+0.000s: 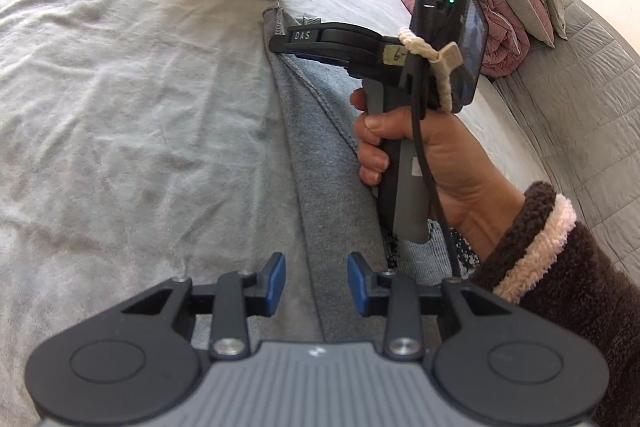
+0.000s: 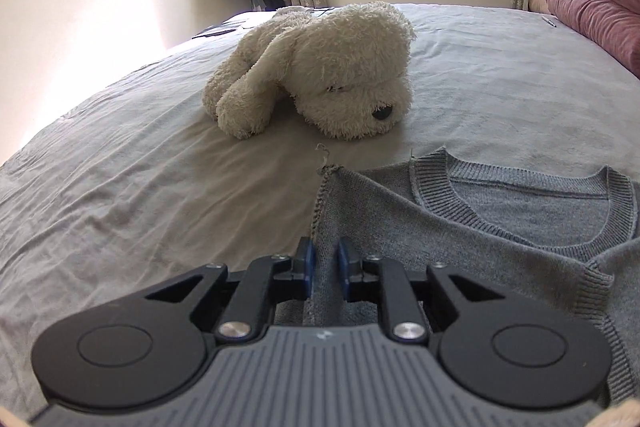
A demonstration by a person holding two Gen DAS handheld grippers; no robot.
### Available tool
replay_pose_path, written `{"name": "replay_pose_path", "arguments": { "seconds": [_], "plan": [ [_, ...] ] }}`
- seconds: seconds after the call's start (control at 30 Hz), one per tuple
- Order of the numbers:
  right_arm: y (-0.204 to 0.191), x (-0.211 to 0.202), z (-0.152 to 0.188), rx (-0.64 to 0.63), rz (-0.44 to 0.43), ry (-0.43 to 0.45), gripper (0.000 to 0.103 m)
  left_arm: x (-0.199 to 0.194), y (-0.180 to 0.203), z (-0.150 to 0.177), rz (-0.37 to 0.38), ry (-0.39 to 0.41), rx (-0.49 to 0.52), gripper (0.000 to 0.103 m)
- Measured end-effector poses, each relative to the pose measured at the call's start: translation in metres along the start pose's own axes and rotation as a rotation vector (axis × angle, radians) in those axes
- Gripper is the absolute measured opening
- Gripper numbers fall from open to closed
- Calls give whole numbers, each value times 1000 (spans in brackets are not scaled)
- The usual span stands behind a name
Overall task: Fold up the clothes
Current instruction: 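Open the right gripper and lift it away from the collar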
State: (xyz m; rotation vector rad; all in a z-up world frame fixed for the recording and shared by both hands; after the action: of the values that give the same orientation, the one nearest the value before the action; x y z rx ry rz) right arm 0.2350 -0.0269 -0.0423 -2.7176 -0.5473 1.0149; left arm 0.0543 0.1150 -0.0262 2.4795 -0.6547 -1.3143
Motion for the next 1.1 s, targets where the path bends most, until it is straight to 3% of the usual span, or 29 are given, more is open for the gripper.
{"name": "replay_pose_path", "arguments": {
  "seconds": [0.53,0.67,0.77,1.1],
  "plan": [
    [-2,39,-31,-70,52,-13,19,0,0,-2,-7,-2,-5,34],
    [6,17,-37,-27,32,3,20,-2,1,-3,-7,6,-7,34],
    [21,-6,-39,21,35,18,30,-4,2,-4,-7,11,-9,34],
    [63,-84,-17,89,75,12,30,-1,14,-7,-2,34,20,34]
  ]
}}
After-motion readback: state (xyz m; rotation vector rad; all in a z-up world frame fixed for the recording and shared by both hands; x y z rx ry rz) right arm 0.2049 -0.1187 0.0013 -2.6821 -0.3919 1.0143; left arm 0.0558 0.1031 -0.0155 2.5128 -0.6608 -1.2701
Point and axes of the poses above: each gripper's, at about its wrist camera, not at the fingertips, and x roughly the way its jaws point, y to its right, z to its underside, the point moved 1 cm from there along x, roughly the way its jaws point, and after that the axes turned 10 degrees about x, right-handed, at the moved point
